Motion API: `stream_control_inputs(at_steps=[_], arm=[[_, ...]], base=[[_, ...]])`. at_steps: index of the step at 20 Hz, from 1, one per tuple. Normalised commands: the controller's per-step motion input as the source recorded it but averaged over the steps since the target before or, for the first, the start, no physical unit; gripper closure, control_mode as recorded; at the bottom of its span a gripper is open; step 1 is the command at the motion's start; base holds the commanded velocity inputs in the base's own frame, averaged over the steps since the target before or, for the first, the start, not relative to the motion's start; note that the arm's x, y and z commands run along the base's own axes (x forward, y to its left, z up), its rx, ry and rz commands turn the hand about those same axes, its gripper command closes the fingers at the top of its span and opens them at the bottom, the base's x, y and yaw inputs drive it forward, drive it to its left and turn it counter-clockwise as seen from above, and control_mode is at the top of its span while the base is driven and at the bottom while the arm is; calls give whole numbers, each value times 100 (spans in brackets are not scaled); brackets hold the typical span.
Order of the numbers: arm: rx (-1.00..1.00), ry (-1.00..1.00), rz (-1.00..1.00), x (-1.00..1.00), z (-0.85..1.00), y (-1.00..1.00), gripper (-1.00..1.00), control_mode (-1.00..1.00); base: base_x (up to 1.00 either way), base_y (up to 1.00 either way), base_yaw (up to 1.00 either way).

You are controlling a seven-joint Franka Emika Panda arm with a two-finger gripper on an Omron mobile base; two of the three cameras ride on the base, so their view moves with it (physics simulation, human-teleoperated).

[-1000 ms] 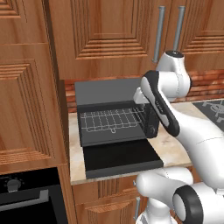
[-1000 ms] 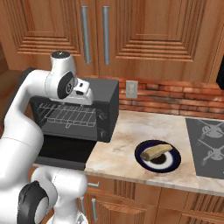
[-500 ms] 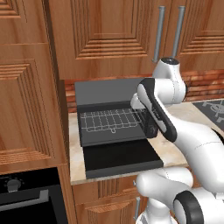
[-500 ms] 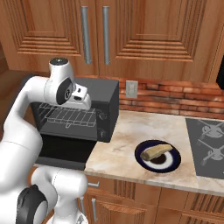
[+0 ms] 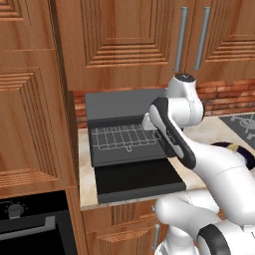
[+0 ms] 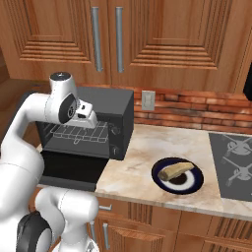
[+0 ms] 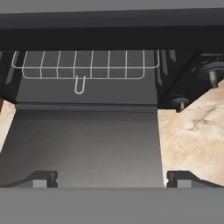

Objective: Pull the toaster oven rack outwards. Pick up the baguette from the plate and place it on the toaster oven rack. Close the toaster oven door fully and set the temperature to the lowest setting.

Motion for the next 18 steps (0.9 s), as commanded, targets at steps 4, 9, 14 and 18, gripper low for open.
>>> stream_control_inputs(at_steps=[4, 9, 14, 18], arm=[[0, 0, -1, -2, -23, 20, -100, -100], [0, 0, 0, 0, -28, 21, -100, -100], [0, 0, 0, 0, -28, 21, -100, -100], [0, 0, 0, 0, -29, 22, -100, -100]], base=[[0, 0, 0], [0, 0, 0], [0, 0, 0], [0, 0, 0]])
